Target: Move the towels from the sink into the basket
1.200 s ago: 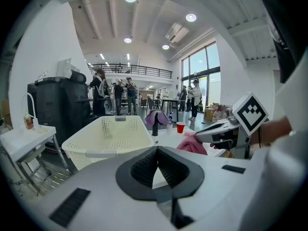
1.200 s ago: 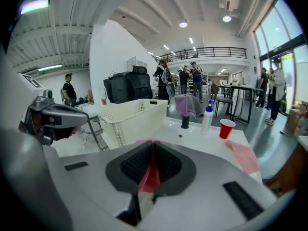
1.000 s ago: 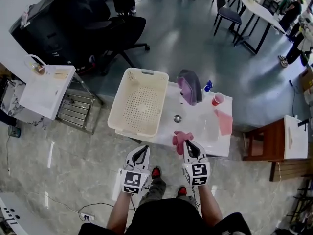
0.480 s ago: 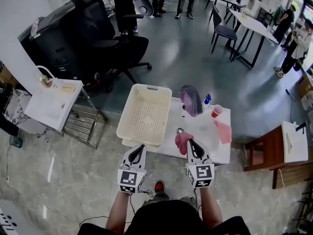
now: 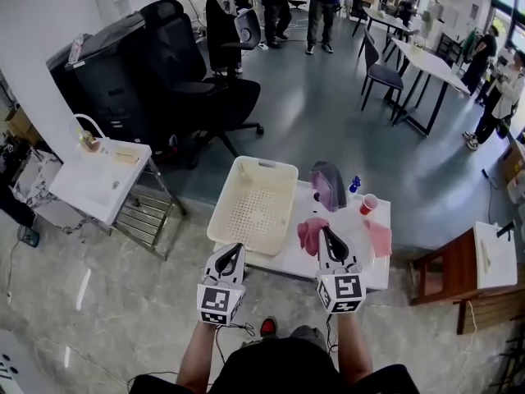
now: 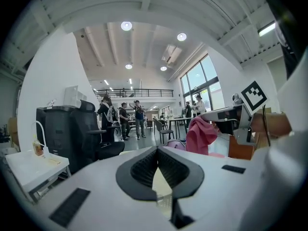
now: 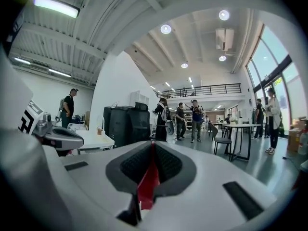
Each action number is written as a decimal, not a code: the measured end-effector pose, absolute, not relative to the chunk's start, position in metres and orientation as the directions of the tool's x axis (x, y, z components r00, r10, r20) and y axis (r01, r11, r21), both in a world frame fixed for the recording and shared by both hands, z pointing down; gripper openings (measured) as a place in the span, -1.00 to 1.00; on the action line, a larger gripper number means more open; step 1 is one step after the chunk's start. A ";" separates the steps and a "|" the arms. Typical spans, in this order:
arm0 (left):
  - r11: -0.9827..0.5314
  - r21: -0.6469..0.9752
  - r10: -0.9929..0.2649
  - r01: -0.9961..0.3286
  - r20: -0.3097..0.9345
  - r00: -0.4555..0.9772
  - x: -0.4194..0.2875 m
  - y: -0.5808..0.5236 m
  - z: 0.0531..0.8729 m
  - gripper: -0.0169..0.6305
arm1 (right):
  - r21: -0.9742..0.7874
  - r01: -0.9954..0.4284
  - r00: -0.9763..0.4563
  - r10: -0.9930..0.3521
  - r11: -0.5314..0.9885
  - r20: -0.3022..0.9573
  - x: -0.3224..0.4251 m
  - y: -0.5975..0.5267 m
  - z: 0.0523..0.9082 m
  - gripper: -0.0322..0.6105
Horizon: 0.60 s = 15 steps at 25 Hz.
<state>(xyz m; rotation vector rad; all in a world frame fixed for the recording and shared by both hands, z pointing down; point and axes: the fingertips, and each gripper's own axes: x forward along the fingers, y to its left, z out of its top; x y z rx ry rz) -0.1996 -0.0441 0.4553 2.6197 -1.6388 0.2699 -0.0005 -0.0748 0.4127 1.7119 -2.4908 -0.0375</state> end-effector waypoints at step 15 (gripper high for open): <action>-0.238 -0.068 -0.963 -0.969 0.150 0.226 -0.245 -0.041 0.445 -0.93 | 0.111 -0.827 -0.555 -0.832 0.550 -0.009 -0.067 -0.124 0.365 -0.77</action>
